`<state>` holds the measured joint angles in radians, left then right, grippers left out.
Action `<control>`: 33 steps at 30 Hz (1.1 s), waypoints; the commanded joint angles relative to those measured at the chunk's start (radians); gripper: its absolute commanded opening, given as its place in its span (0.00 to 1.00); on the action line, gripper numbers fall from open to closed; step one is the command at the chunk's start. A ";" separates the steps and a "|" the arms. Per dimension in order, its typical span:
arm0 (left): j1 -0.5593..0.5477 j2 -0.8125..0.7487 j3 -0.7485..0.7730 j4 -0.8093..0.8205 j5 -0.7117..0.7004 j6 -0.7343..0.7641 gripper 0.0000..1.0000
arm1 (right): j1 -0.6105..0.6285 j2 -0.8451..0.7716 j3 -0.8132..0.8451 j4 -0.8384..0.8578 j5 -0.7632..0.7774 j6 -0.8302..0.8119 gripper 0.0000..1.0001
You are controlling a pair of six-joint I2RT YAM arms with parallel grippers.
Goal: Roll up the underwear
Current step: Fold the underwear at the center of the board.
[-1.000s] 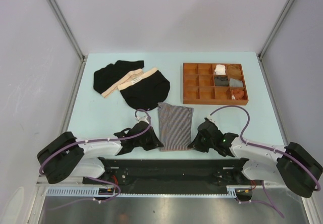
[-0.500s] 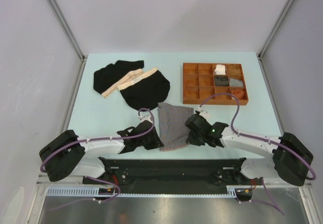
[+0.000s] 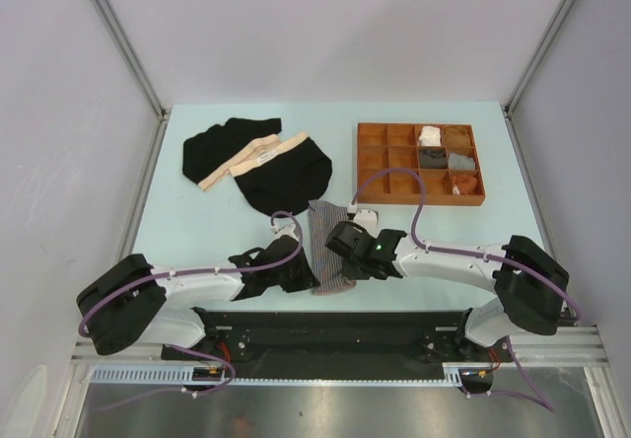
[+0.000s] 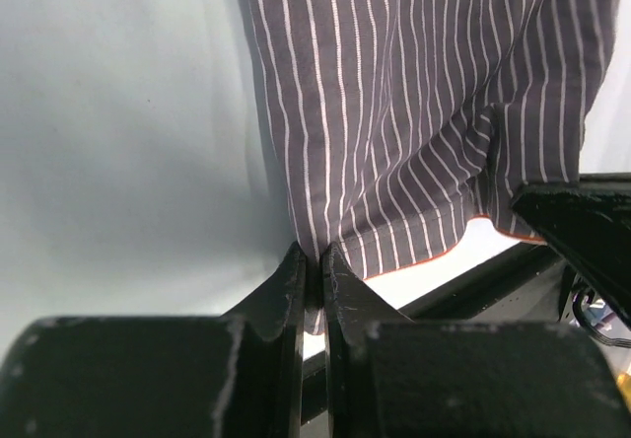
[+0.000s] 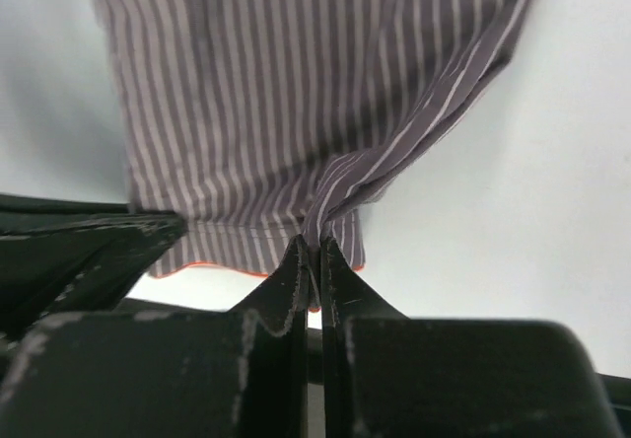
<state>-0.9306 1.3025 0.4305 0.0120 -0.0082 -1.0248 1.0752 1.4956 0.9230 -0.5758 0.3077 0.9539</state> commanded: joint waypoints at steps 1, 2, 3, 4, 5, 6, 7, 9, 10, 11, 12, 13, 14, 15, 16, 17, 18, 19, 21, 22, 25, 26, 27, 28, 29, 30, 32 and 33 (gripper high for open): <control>-0.001 0.017 -0.006 -0.096 -0.079 0.051 0.00 | 0.019 0.009 0.048 0.030 0.021 -0.021 0.00; 0.001 0.015 -0.006 -0.092 -0.081 0.049 0.00 | 0.020 0.012 0.050 0.040 0.007 -0.024 0.00; 0.001 0.017 -0.007 -0.092 -0.082 0.048 0.00 | 0.023 0.015 0.050 0.063 -0.001 -0.030 0.00; -0.001 0.014 -0.009 -0.086 -0.084 0.049 0.00 | 0.032 0.025 0.051 0.076 -0.011 -0.033 0.00; -0.001 0.012 -0.012 -0.081 -0.082 0.049 0.01 | 0.035 0.031 0.051 0.086 -0.019 -0.035 0.00; 0.001 0.014 -0.010 -0.080 -0.084 0.049 0.00 | 0.038 0.035 0.051 0.112 -0.042 -0.043 0.00; -0.001 0.014 -0.010 -0.080 -0.085 0.049 0.00 | 0.040 0.046 0.053 0.125 -0.051 -0.047 0.00; 0.001 0.012 -0.009 -0.080 -0.085 0.051 0.00 | 0.043 0.074 0.060 0.148 -0.082 -0.058 0.00; -0.001 0.011 -0.010 -0.080 -0.088 0.049 0.00 | 0.045 0.081 0.065 0.152 -0.088 -0.063 0.00; -0.001 0.008 -0.012 -0.081 -0.090 0.049 0.00 | 0.051 0.098 0.074 0.157 -0.094 -0.063 0.00; 0.001 0.006 -0.013 -0.078 -0.090 0.049 0.00 | 0.052 0.104 0.079 0.163 -0.101 -0.066 0.00; -0.001 0.007 -0.015 -0.078 -0.091 0.049 0.00 | 0.055 0.107 0.080 0.169 -0.102 -0.069 0.00; -0.001 0.007 -0.016 -0.078 -0.093 0.049 0.00 | 0.058 0.114 0.085 0.172 -0.105 -0.070 0.00; -0.001 0.007 -0.016 -0.075 -0.090 0.048 0.00 | 0.061 0.118 0.091 0.185 -0.116 -0.072 0.00; -0.001 0.007 -0.016 -0.073 -0.090 0.049 0.00 | 0.063 0.121 0.092 0.192 -0.119 -0.075 0.00; -0.001 0.007 -0.018 -0.073 -0.091 0.049 0.00 | 0.065 0.124 0.094 0.197 -0.122 -0.075 0.00; -0.001 0.006 -0.018 -0.072 -0.093 0.049 0.00 | 0.065 0.129 0.100 0.208 -0.128 -0.078 0.00; 0.001 0.004 -0.018 -0.073 -0.093 0.049 0.00 | 0.066 0.130 0.103 0.209 -0.133 -0.079 0.00; 0.001 0.006 -0.019 -0.075 -0.093 0.049 0.00 | 0.069 0.138 0.115 0.199 -0.131 -0.086 0.00; 0.001 0.003 -0.019 -0.076 -0.096 0.049 0.00 | 0.072 0.143 0.128 0.194 -0.128 -0.090 0.00; 0.001 0.003 -0.019 -0.078 -0.098 0.049 0.01 | 0.072 0.156 0.142 0.188 -0.128 -0.098 0.00; -0.001 0.003 -0.019 -0.078 -0.098 0.049 0.00 | 0.072 0.161 0.143 0.188 -0.131 -0.099 0.00; -0.001 0.003 -0.019 -0.076 -0.098 0.049 0.00 | 0.071 0.167 0.145 0.186 -0.136 -0.099 0.00; -0.001 0.001 -0.019 -0.076 -0.098 0.049 0.00 | 0.071 0.175 0.145 0.189 -0.142 -0.101 0.00; 0.001 0.000 -0.021 -0.078 -0.098 0.049 0.01 | 0.071 0.184 0.143 0.191 -0.150 -0.099 0.00; -0.001 -0.003 -0.022 -0.075 -0.099 0.049 0.00 | 0.074 0.192 0.142 0.195 -0.159 -0.101 0.00; -0.001 -0.009 -0.029 -0.072 -0.098 0.046 0.00 | 0.075 0.209 0.140 0.192 -0.167 -0.099 0.00; 0.001 -0.014 -0.030 -0.070 -0.099 0.046 0.00 | 0.075 0.213 0.140 0.186 -0.167 -0.098 0.00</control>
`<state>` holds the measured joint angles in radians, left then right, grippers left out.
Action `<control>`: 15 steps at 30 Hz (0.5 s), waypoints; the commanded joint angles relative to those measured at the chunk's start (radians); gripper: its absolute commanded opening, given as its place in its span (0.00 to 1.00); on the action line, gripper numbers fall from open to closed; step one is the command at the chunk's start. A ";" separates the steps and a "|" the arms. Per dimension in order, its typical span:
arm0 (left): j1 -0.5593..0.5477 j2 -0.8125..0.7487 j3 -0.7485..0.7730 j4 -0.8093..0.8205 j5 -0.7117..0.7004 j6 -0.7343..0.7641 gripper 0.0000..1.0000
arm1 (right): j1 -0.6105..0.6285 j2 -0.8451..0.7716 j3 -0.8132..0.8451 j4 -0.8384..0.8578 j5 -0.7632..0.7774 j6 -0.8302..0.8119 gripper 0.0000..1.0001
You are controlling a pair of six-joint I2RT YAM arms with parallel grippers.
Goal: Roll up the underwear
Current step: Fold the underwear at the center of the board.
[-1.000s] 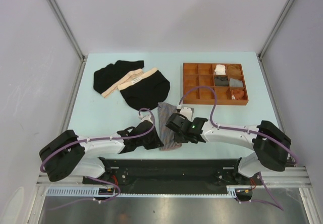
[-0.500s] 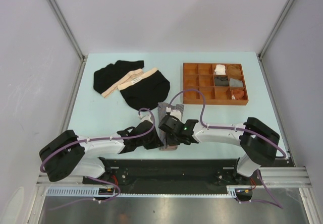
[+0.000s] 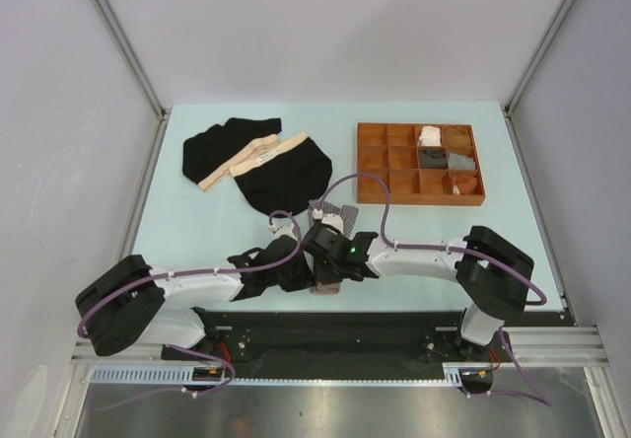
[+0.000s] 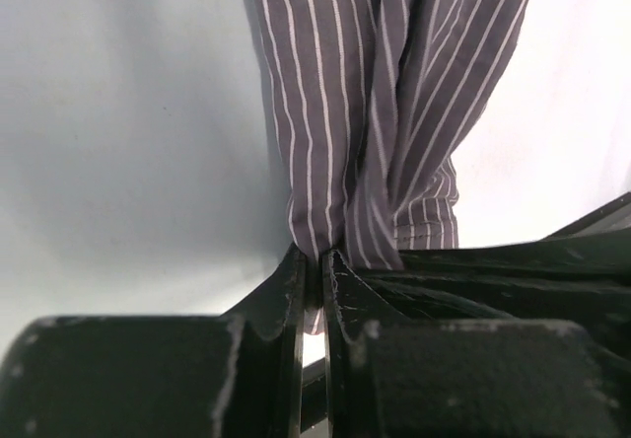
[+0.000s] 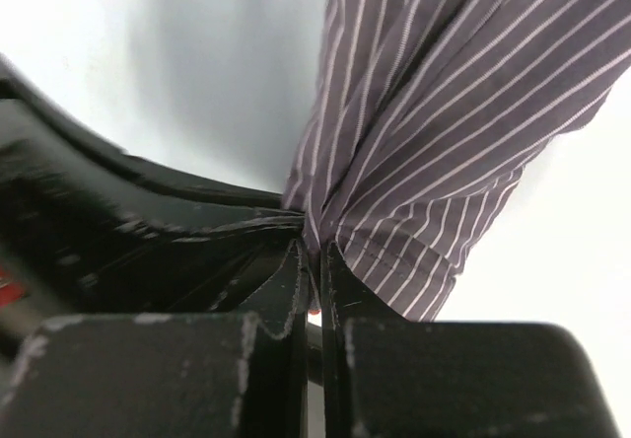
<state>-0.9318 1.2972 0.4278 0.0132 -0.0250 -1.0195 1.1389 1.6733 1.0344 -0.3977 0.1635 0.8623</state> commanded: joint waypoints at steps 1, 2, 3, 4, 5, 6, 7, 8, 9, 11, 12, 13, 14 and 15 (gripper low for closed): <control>0.002 -0.013 -0.032 -0.073 -0.084 0.039 0.00 | 0.013 0.039 0.029 0.004 -0.024 -0.003 0.00; 0.001 -0.016 -0.032 -0.073 -0.087 0.041 0.00 | 0.012 0.049 0.026 0.003 -0.025 -0.003 0.00; 0.001 -0.025 -0.031 -0.078 -0.087 0.042 0.00 | 0.010 0.054 0.026 0.003 -0.033 -0.003 0.00; 0.001 -0.033 -0.029 -0.085 -0.089 0.044 0.01 | 0.013 0.057 0.024 0.003 -0.036 -0.003 0.00; 0.002 -0.039 -0.027 -0.091 -0.089 0.048 0.02 | 0.012 0.065 0.023 0.006 -0.042 -0.002 0.00; 0.002 -0.062 -0.026 -0.099 -0.092 0.048 0.04 | 0.012 0.068 0.020 0.011 -0.050 -0.002 0.00; 0.002 -0.074 -0.024 -0.116 -0.095 0.050 0.09 | 0.013 0.071 0.018 0.013 -0.051 0.001 0.00; 0.001 -0.093 -0.024 -0.128 -0.098 0.048 0.13 | 0.013 0.072 0.016 0.014 -0.051 0.001 0.00; 0.002 -0.110 -0.024 -0.139 -0.105 0.047 0.16 | 0.012 0.074 0.015 0.014 -0.053 0.001 0.00; 0.002 -0.156 -0.023 -0.191 -0.127 0.038 0.24 | 0.013 0.069 0.012 0.016 -0.055 0.000 0.00; 0.002 -0.168 -0.023 -0.223 -0.147 0.036 0.27 | 0.013 0.065 0.012 0.016 -0.055 0.000 0.00; 0.002 -0.197 -0.024 -0.235 -0.153 0.035 0.31 | 0.013 0.062 0.012 0.016 -0.055 -0.002 0.03; 0.002 -0.206 -0.026 -0.246 -0.154 0.033 0.34 | 0.012 0.059 0.013 0.020 -0.056 -0.006 0.06; 0.002 -0.220 -0.027 -0.265 -0.156 0.032 0.39 | 0.012 0.054 0.013 0.023 -0.061 -0.006 0.11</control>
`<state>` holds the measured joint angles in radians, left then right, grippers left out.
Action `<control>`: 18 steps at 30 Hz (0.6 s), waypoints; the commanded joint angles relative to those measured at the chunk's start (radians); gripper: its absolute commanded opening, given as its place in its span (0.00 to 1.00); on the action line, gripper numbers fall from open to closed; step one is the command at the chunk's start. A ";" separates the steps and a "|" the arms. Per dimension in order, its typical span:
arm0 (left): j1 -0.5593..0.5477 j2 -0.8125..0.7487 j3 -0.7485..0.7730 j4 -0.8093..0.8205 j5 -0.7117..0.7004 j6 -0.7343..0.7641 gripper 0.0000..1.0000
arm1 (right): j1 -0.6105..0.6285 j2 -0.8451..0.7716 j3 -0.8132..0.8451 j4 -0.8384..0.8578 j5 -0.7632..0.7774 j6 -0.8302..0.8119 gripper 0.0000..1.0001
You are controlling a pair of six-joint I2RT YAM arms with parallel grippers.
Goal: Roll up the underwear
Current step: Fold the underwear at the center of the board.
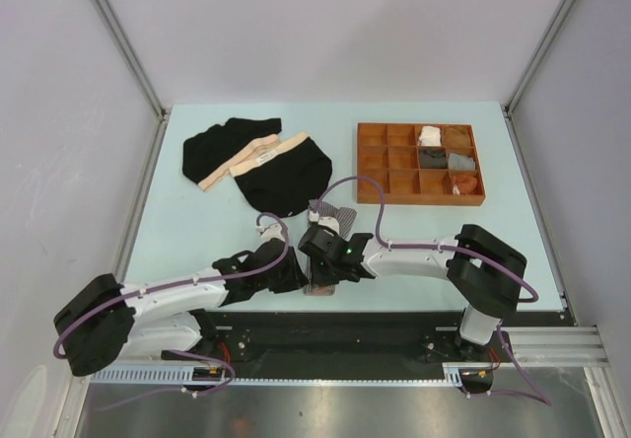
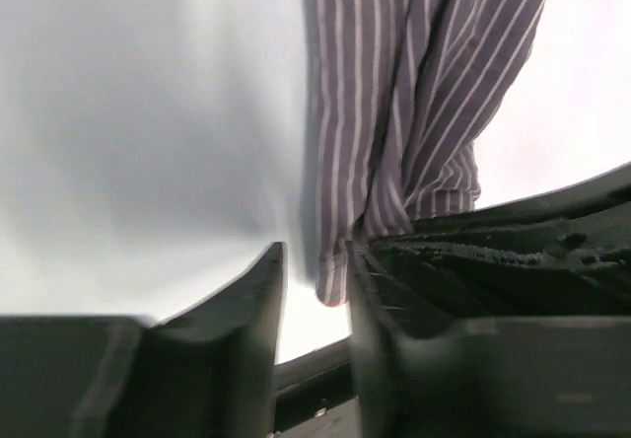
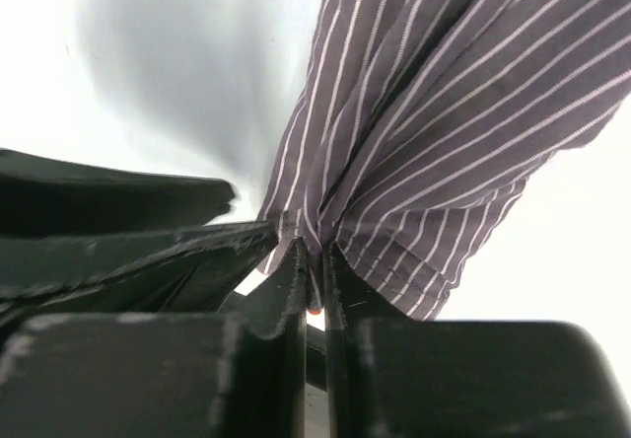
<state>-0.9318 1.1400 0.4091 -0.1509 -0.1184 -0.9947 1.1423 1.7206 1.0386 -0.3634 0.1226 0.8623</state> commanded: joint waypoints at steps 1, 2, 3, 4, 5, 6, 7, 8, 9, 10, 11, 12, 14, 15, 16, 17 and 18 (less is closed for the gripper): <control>0.002 -0.075 -0.013 -0.108 -0.067 0.004 0.42 | 0.008 0.001 0.011 -0.005 -0.023 -0.009 0.22; 0.002 -0.103 -0.016 -0.117 -0.070 -0.001 0.42 | 0.008 -0.003 0.014 0.001 -0.027 -0.011 0.27; 0.002 -0.117 -0.021 -0.137 -0.076 -0.004 0.42 | 0.008 -0.006 0.015 0.003 -0.035 -0.014 0.31; 0.002 -0.129 -0.023 -0.151 -0.092 -0.007 0.42 | 0.008 -0.012 0.017 0.006 -0.035 -0.016 0.38; 0.004 -0.158 -0.024 -0.163 -0.098 -0.013 0.41 | 0.008 -0.018 0.020 0.015 -0.038 -0.017 0.42; 0.004 -0.170 -0.024 -0.183 -0.104 -0.015 0.42 | 0.008 -0.022 0.018 0.020 -0.041 -0.020 0.45; 0.004 -0.184 -0.024 -0.196 -0.110 -0.016 0.41 | 0.008 -0.029 0.018 0.024 -0.043 -0.022 0.49; 0.005 -0.209 -0.024 -0.203 -0.118 -0.022 0.41 | 0.008 -0.042 0.018 0.033 -0.046 -0.023 0.50; 0.007 -0.223 -0.026 -0.216 -0.121 -0.024 0.41 | 0.008 -0.049 0.018 0.038 -0.051 -0.026 0.52; 0.007 -0.233 -0.024 -0.222 -0.124 -0.024 0.41 | 0.007 -0.058 0.018 0.043 -0.054 -0.032 0.57; 0.010 -0.243 -0.023 -0.229 -0.136 -0.027 0.41 | 0.008 -0.076 0.017 0.050 -0.055 -0.034 0.59; 0.010 -0.264 -0.021 -0.245 -0.142 -0.027 0.41 | 0.008 -0.090 0.014 0.055 -0.057 -0.034 0.61; 0.011 -0.279 -0.010 -0.257 -0.161 -0.027 0.40 | 0.008 -0.128 0.012 0.054 -0.048 -0.036 0.65; 0.011 -0.289 -0.007 -0.265 -0.165 -0.028 0.40 | 0.007 -0.142 0.006 0.050 -0.046 -0.034 0.67; 0.011 -0.301 -0.007 -0.265 -0.170 -0.030 0.40 | 0.008 -0.156 0.005 0.046 -0.038 -0.035 0.70; 0.011 -0.309 -0.006 -0.266 -0.176 -0.030 0.40 | 0.007 -0.173 0.000 0.032 -0.023 -0.034 0.71; 0.011 -0.315 -0.006 -0.263 -0.185 -0.030 0.40 | 0.005 -0.202 -0.006 0.023 -0.014 -0.034 0.73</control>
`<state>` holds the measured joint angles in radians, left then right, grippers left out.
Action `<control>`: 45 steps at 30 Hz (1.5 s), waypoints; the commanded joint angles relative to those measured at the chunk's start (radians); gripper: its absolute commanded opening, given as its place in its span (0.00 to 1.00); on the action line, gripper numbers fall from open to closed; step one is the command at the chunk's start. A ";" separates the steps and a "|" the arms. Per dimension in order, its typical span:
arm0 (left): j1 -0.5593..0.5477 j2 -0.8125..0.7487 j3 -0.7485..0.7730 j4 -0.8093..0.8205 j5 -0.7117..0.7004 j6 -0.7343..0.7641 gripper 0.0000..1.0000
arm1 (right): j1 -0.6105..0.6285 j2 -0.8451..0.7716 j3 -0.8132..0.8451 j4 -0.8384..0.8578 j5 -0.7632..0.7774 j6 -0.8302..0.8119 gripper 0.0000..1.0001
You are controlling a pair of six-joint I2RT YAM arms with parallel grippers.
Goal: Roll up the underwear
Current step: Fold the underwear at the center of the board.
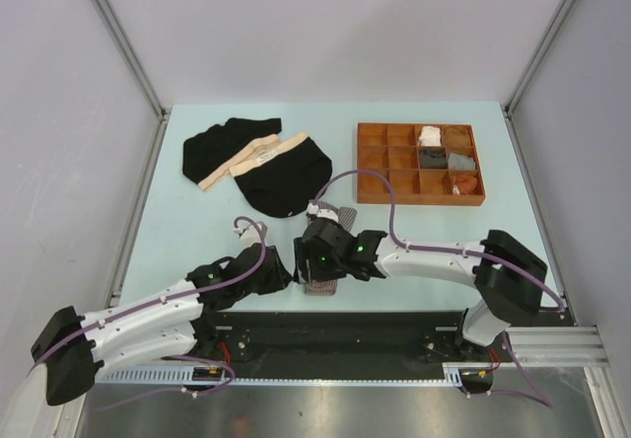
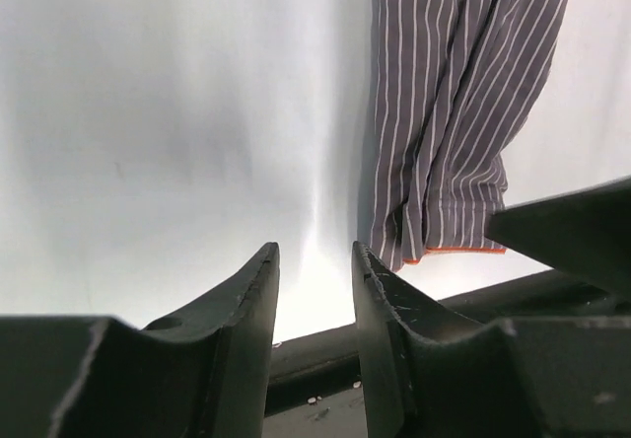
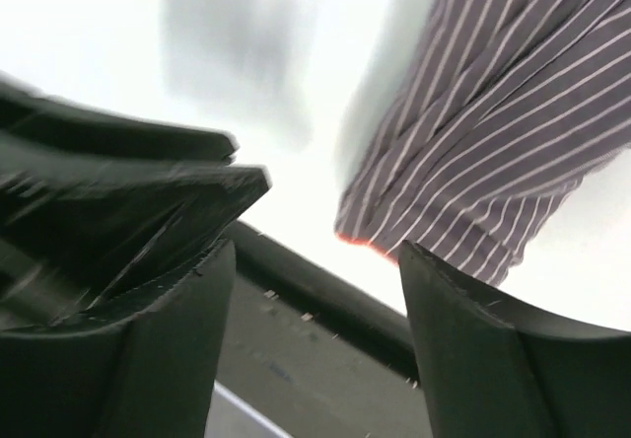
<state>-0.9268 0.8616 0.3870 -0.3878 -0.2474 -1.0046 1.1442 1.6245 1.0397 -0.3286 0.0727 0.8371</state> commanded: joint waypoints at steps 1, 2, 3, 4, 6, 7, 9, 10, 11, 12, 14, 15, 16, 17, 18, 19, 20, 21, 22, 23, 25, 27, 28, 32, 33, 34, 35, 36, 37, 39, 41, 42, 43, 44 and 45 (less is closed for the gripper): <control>0.006 -0.042 0.018 -0.017 -0.055 -0.011 0.40 | -0.001 -0.124 -0.012 -0.021 0.048 -0.007 0.74; 0.008 -0.041 0.019 -0.007 -0.056 0.000 0.40 | -0.007 -0.139 -0.018 -0.045 0.067 -0.001 0.75; 0.006 -0.032 0.023 0.016 -0.053 0.007 0.40 | -0.030 -0.173 -0.024 -0.055 0.076 0.002 0.75; 0.006 -0.009 0.041 0.029 -0.052 0.027 0.40 | -0.046 -0.189 -0.052 -0.058 0.081 0.002 0.75; 0.005 0.030 0.068 0.067 -0.038 0.053 0.40 | -0.084 -0.219 -0.085 -0.055 0.087 0.000 0.75; 0.005 0.049 0.099 0.079 -0.023 0.070 0.40 | -0.130 -0.241 -0.110 -0.050 0.079 -0.006 0.75; -0.001 0.111 0.128 0.104 -0.013 0.089 0.40 | -0.176 -0.253 -0.122 -0.050 0.067 -0.030 0.75; -0.007 0.132 0.157 0.110 -0.007 0.104 0.40 | -0.211 -0.264 -0.125 -0.056 0.065 -0.036 0.75; -0.010 0.163 0.170 0.113 -0.007 0.109 0.40 | -0.224 -0.268 -0.128 -0.065 0.062 -0.044 0.75; -0.012 0.178 0.180 0.116 -0.007 0.113 0.40 | -0.234 -0.273 -0.132 -0.067 0.062 -0.052 0.75; -0.021 0.221 0.202 0.125 -0.004 0.124 0.40 | -0.259 -0.288 -0.145 -0.069 0.061 -0.058 0.75; -0.023 0.235 0.205 0.130 -0.003 0.127 0.40 | -0.268 -0.291 -0.150 -0.067 0.059 -0.058 0.75; -0.026 0.250 0.213 0.132 0.003 0.127 0.40 | -0.274 -0.298 -0.155 -0.066 0.058 -0.058 0.75; -0.030 0.264 0.214 0.141 0.017 0.127 0.40 | -0.282 -0.304 -0.165 -0.064 0.055 -0.059 0.75; -0.035 0.290 0.216 0.145 0.022 0.126 0.39 | -0.287 -0.307 -0.168 -0.060 0.053 -0.061 0.76; -0.047 0.304 0.219 0.148 0.023 0.120 0.40 | -0.293 -0.307 -0.171 -0.053 0.053 -0.062 0.76; -0.053 0.316 0.222 0.148 0.026 0.118 0.40 | -0.305 -0.304 -0.173 -0.052 0.042 -0.067 0.76; -0.059 0.344 0.227 0.145 0.026 0.118 0.40 | -0.308 -0.301 -0.168 -0.050 0.038 -0.067 0.76; -0.069 0.355 0.234 0.139 0.025 0.116 0.40 | -0.313 -0.296 -0.167 -0.043 0.035 -0.073 0.76; -0.072 0.364 0.239 0.127 0.020 0.116 0.40 | -0.317 -0.288 -0.161 -0.043 0.032 -0.078 0.76; -0.079 0.381 0.243 0.130 0.023 0.115 0.40 | -0.324 -0.282 -0.153 -0.035 0.030 -0.081 0.76; -0.084 0.381 0.237 0.156 0.034 0.110 0.40 | -0.330 -0.270 -0.150 -0.030 0.030 -0.085 0.76; -0.087 0.382 0.237 0.159 0.034 0.109 0.39 | -0.330 -0.268 -0.150 -0.029 0.026 -0.087 0.76; -0.095 0.395 0.242 0.158 0.036 0.106 0.39 | -0.334 -0.256 -0.155 -0.029 0.022 -0.095 0.76; -0.099 0.396 0.240 0.156 0.037 0.101 0.39 | -0.334 -0.255 -0.155 -0.027 0.022 -0.095 0.76; -0.101 0.396 0.237 0.156 0.037 0.100 0.39 | -0.334 -0.255 -0.155 -0.026 0.022 -0.095 0.76; -0.102 0.396 0.236 0.162 0.039 0.100 0.39 | -0.336 -0.253 -0.155 -0.026 0.024 -0.095 0.76; -0.101 0.398 0.233 0.165 0.039 0.097 0.39 | -0.334 -0.249 -0.153 -0.026 0.025 -0.098 0.76; -0.104 0.401 0.231 0.171 0.048 0.096 0.39 | -0.336 -0.241 -0.150 -0.023 0.029 -0.098 0.76; -0.104 0.413 0.228 0.179 0.056 0.095 0.39 | -0.339 -0.229 -0.142 -0.021 0.027 -0.104 0.76; -0.106 0.424 0.225 0.193 0.069 0.095 0.38 | -0.343 -0.207 -0.123 -0.020 0.032 -0.108 0.76; -0.107 0.428 0.224 0.196 0.071 0.093 0.38 | -0.345 -0.198 -0.113 -0.020 0.033 -0.112 0.75; -0.109 0.429 0.220 0.199 0.072 0.092 0.38 | -0.345 -0.187 -0.100 -0.023 0.045 -0.115 0.75; -0.109 0.430 0.219 0.204 0.074 0.092 0.37 | -0.348 -0.167 -0.087 -0.024 0.056 -0.119 0.74; -0.107 0.432 0.213 0.208 0.076 0.090 0.37 | -0.351 -0.154 -0.055 -0.029 0.067 -0.121 0.74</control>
<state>-1.0252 1.2881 0.5896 -0.2279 -0.1944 -0.9077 0.8036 1.4277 0.8860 -0.3752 0.0982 0.7425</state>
